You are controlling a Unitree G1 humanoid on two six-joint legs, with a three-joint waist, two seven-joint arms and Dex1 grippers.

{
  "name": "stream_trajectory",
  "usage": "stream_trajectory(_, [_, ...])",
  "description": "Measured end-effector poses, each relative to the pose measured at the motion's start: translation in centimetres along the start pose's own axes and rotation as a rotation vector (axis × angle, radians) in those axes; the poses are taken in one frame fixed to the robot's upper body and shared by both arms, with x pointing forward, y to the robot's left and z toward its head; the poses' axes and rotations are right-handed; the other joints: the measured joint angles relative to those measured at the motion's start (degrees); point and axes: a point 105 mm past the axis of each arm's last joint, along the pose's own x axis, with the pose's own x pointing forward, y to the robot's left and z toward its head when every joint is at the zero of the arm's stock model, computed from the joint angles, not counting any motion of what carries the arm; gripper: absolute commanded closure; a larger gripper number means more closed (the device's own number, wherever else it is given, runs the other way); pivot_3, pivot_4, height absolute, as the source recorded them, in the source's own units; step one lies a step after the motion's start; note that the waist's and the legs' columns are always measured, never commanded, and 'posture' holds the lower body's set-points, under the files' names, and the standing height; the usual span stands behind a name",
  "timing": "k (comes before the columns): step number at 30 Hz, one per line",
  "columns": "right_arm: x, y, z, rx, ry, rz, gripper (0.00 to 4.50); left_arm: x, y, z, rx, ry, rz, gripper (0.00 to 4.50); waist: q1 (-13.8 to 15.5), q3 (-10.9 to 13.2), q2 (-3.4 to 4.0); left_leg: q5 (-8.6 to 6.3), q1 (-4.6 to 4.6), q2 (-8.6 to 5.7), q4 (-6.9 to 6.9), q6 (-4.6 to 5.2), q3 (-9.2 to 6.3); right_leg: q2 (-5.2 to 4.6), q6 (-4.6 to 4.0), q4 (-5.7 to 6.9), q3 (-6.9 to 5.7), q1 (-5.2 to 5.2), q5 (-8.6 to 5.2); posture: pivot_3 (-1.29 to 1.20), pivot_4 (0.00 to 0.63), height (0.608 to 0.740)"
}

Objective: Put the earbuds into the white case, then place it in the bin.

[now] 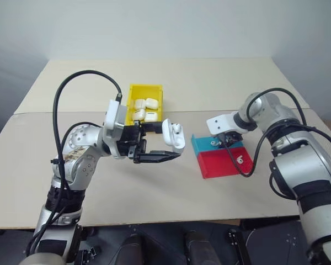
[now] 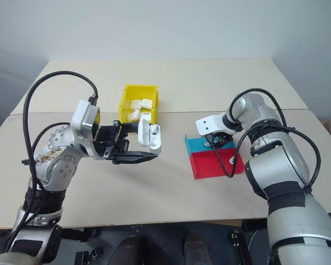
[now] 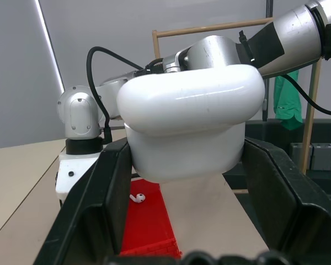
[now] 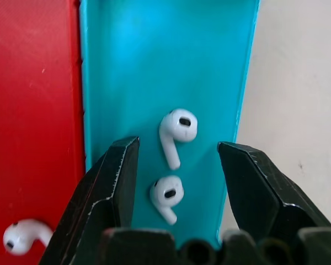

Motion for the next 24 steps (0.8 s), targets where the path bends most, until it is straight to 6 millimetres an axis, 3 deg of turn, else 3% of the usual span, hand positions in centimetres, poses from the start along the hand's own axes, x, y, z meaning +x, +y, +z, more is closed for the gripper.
stream_trajectory(7, [0.08,-0.20,-0.15,-0.002,0.015,-0.021,1.68,-0.09,-0.07,0.11,-0.004,-0.007,0.005,1.75,0.1,0.0,0.00,0.00,0.03,0.00,0.01,0.00,0.00,-0.01,0.00,0.00,-0.01,0.04,0.00,0.00,0.150,0.740])
stream_trajectory(10, [0.10,-0.13,-0.19,0.001,0.016,-0.016,2.32,-0.13,-0.27,0.12,-0.007,0.001,0.003,1.75,0.1,0.0,0.00,0.00,0.03,0.00,0.01,0.00,0.00,0.00,0.00,0.01,-0.01,0.04,0.00,0.00,0.150,0.740])
stream_trajectory(14, [0.19,-0.03,-0.28,0.010,0.015,-0.012,3.70,-0.19,-0.29,0.07,-0.013,0.008,0.003,1.75,0.1,0.0,0.00,0.00,0.03,0.00,0.00,0.00,0.00,0.00,0.00,0.00,0.00,0.04,0.00,0.00,0.150,0.740])
stream_trajectory(15, [0.18,-0.04,-0.29,0.013,0.015,-0.013,3.88,-0.21,-0.29,0.07,-0.013,0.009,0.003,1.75,0.1,0.0,0.00,0.00,0.03,0.00,0.00,0.00,0.00,0.00,0.00,0.00,-0.01,0.04,0.00,0.00,0.150,0.740])
stream_trajectory(24, [0.06,0.04,-0.34,0.074,-0.020,-0.014,3.88,-0.35,-0.33,0.05,-0.017,0.014,-0.007,1.75,0.1,0.0,0.00,0.01,0.04,0.00,0.00,-0.01,0.00,0.00,0.00,0.01,0.00,0.04,0.00,0.00,0.150,0.740])
